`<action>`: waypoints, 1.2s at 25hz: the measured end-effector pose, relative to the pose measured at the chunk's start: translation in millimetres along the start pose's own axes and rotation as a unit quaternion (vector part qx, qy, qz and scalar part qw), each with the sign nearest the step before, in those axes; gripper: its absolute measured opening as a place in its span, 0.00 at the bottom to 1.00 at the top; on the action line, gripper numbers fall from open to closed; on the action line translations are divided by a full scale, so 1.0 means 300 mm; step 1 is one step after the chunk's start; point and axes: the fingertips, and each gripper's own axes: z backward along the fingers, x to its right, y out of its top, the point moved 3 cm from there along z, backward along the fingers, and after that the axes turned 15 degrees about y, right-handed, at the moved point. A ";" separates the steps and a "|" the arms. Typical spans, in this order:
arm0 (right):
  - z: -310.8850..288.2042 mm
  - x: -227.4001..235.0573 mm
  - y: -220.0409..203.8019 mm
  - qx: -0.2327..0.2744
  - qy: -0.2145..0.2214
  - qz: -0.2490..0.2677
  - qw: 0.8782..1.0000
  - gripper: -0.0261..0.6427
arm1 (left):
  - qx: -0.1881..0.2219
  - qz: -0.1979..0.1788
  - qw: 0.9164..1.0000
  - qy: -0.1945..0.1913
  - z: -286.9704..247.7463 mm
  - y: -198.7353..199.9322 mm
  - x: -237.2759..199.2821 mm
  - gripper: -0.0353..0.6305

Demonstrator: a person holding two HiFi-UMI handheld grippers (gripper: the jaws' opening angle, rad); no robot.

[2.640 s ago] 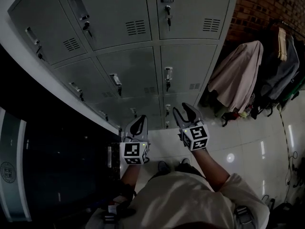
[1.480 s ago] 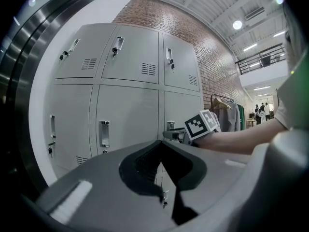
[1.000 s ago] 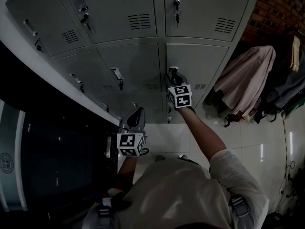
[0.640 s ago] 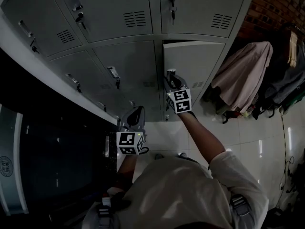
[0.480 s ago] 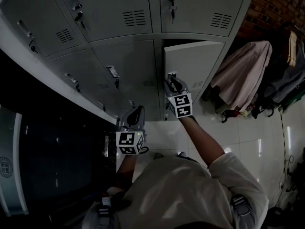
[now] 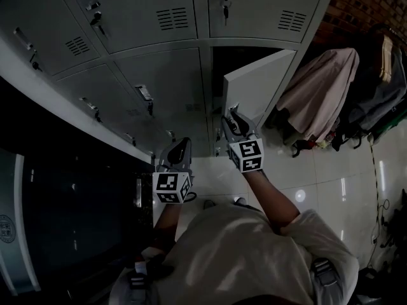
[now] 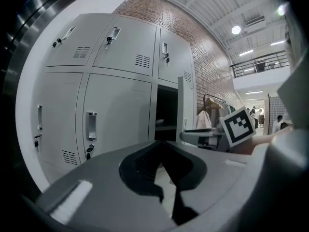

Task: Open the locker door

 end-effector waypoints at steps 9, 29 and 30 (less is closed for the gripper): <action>0.148 -0.017 0.000 0.016 -0.028 0.014 0.999 0.27 | -0.002 -0.002 1.000 -0.016 -0.017 -0.010 0.032 0.14; 0.590 0.014 -0.014 0.039 -0.141 0.006 0.989 0.13 | 0.000 -0.001 0.997 -0.076 -0.040 -0.009 0.231 0.14; 0.610 0.022 -0.016 0.040 -0.150 0.004 0.988 0.12 | 0.001 -0.001 0.997 -0.079 -0.039 -0.006 0.241 0.14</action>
